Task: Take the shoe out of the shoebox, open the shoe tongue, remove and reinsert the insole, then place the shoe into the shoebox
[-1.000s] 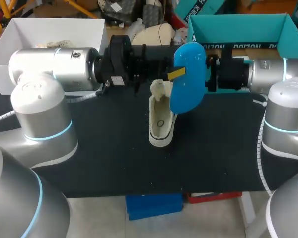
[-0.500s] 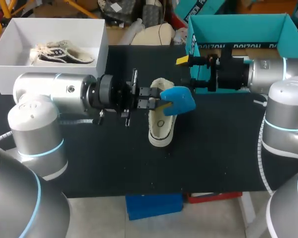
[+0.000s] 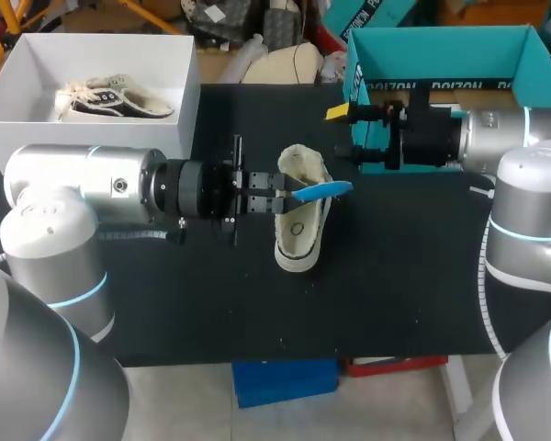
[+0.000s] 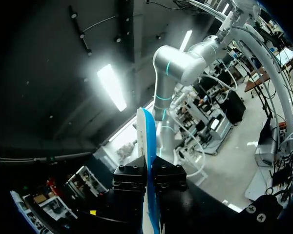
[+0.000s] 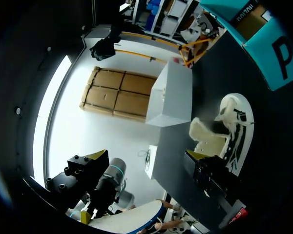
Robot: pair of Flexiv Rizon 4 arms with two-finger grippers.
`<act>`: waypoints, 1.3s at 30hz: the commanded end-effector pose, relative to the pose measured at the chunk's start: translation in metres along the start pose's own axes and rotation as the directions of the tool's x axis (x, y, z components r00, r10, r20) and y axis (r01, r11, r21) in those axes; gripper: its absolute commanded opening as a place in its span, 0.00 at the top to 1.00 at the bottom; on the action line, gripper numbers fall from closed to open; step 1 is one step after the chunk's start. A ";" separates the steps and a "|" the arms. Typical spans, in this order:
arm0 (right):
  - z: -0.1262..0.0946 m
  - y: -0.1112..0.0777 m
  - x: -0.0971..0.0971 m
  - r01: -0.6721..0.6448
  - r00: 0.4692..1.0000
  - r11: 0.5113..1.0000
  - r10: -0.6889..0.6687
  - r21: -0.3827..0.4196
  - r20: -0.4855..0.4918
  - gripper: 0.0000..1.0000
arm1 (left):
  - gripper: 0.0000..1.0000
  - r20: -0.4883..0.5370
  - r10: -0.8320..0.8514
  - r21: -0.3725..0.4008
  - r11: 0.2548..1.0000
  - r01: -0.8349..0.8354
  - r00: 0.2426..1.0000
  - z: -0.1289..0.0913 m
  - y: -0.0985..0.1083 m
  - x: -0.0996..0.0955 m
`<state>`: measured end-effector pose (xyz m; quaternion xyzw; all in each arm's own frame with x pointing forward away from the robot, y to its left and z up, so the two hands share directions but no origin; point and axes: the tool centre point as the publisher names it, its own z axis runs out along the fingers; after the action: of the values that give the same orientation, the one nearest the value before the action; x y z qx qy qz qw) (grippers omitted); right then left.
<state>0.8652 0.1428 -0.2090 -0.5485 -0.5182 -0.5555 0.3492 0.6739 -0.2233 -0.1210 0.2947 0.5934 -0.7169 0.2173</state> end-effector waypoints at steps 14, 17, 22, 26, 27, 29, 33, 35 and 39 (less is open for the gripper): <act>0.002 -0.001 0.000 0.000 1.000 1.000 0.000 -0.004 0.001 0.00 | 1.00 -0.071 0.613 -0.061 0.785 -0.617 0.787 -0.015 0.005 0.043; 0.002 -0.001 0.000 0.000 1.000 1.000 0.000 -0.004 0.001 0.00 | 1.00 -0.168 0.696 -0.117 0.689 -0.715 0.698 -0.016 0.013 0.049; 0.002 -0.001 0.000 0.000 1.000 1.000 0.000 -0.004 0.001 0.00 | 1.00 -0.329 0.761 -0.183 0.529 -0.828 0.559 -0.018 0.030 0.058; 0.002 -0.001 0.000 0.000 1.000 1.000 0.000 -0.004 0.001 0.00 | 1.00 -0.382 0.771 -0.188 0.475 -0.860 0.510 -0.022 0.042 0.066; 0.002 -0.001 0.000 0.000 1.000 1.000 0.000 -0.004 0.001 0.00 | 1.00 -0.380 0.769 -0.189 0.479 -0.857 0.513 -0.023 0.046 0.068; 0.002 -0.001 0.000 0.000 1.000 1.000 0.000 -0.004 0.001 0.00 | 1.00 -0.388 0.768 -0.198 0.470 -0.860 0.509 -0.027 0.052 0.070; 0.002 -0.001 0.000 0.000 1.000 1.000 0.000 -0.004 0.001 0.00 | 1.00 -0.409 0.756 -0.223 0.460 -0.859 0.511 -0.032 0.062 0.073; 0.002 -0.001 0.000 0.000 1.000 1.000 0.000 -0.004 0.001 0.00 | 1.00 -0.409 0.756 -0.223 0.460 -0.859 0.511 -0.032 0.062 0.073; 0.002 -0.001 0.000 0.000 1.000 1.000 0.000 -0.004 0.001 0.00 | 1.00 -0.409 0.756 -0.223 0.460 -0.859 0.511 -0.032 0.062 0.073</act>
<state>0.8654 0.1427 -0.2091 -0.5484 -0.5186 -0.5552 0.3493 0.6756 -0.2017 -0.2226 0.5904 0.5201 -0.3621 0.4998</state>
